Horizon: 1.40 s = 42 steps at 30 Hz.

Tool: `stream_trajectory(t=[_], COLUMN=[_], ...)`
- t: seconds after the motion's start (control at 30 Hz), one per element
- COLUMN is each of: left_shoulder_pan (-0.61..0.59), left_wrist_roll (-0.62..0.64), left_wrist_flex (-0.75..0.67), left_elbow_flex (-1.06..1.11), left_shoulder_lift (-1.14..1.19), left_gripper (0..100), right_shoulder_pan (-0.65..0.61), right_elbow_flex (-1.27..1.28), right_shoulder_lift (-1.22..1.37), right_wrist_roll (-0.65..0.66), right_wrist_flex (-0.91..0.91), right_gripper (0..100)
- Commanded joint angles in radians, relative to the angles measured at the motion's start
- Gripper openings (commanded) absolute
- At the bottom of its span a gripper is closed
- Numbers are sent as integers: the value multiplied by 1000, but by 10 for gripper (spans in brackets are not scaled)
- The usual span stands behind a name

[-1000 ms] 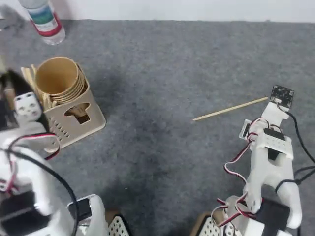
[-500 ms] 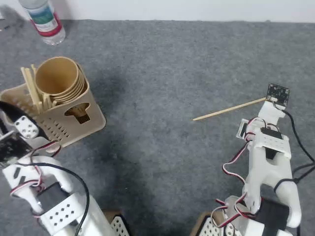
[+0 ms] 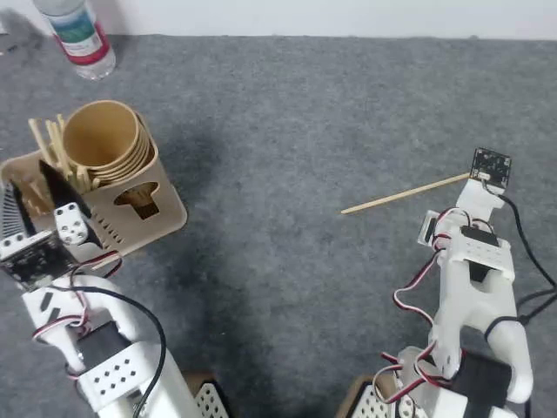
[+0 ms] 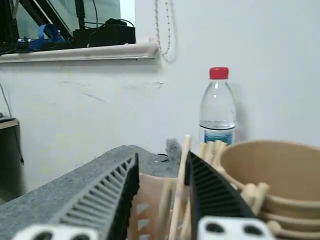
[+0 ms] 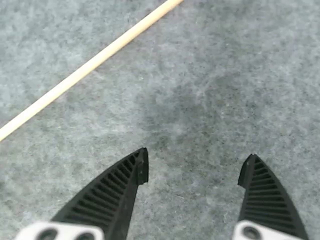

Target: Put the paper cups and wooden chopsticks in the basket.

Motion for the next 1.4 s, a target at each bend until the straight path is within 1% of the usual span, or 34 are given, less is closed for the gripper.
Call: stream_trajectory(t=[0.0, 0.07, 0.13, 0.17, 0.23, 0.3, 0.4, 0.47, 0.53, 0.6, 0.67, 0.7, 0.73, 0.83, 0.93, 1.07, 1.17, 1.3, 1.37], left_shoulder_pan=[-49, -74, -97, -107, -104, -63, 98, 247, 431, 660, 856, 916, 945, 964, 979, 1083, 1160, 1206, 1220], left_wrist_roll=[18, 20, 48, 78, 132, 164, 169, 169, 149, 75, 2, -26, -40, -71, -86, -133, -164, -193, -227], left_wrist_flex=[-6, 0, 77, 146, 333, 534, 781, 910, 1010, 1079, 1125, 1134, 1138, 1126, 1135, 1152, 1145, 1100, 1079], left_elbow_flex=[-12, -28, -91, -148, -297, -452, -611, -713, -800, -834, -829, -823, -825, -883, -1017, -1198, -1297, -1409, -1457], left_shoulder_lift=[-17, -17, -17, -17, -17, -11, -15, -12, -8, 6, 71, 126, 196, 457, 726, 1023, 1191, 1373, 1458], left_gripper=[162, 160, 160, 160, 162, 162, 162, 163, 160, 160, 159, 159, 159, 159, 159, 159, 159, 159, 159], right_shoulder_pan=[-10, -10, -10, -10, -10, -10, -10, -10, -10, -10, -7, -4, -2, 25, 53, 81, 111, 183, 186], right_elbow_flex=[-52, -52, -52, -52, -52, -52, -52, -52, -52, -52, -52, -52, -52, -52, -52, -52, -52, -57, -63], right_shoulder_lift=[-2, -2, -2, -2, -2, -2, -2, -2, -2, -2, -2, -2, -2, -2, -2, -4, -4, -4, -4], right_wrist_roll=[14, 14, 14, 14, 14, 14, 14, 14, 14, 14, 12, 9, 9, 5, -31, -58, -64, -180, -207], right_wrist_flex=[1, 1, 1, 1, 1, 1, 1, -1, -1, -1, -1, -1, -1, 1, 2, 1, 1, -2, -1], right_gripper=[299, 299, 299, 299, 299, 299, 299, 299, 299, 299, 299, 299, 299, 299, 299, 299, 299, 299, 299])
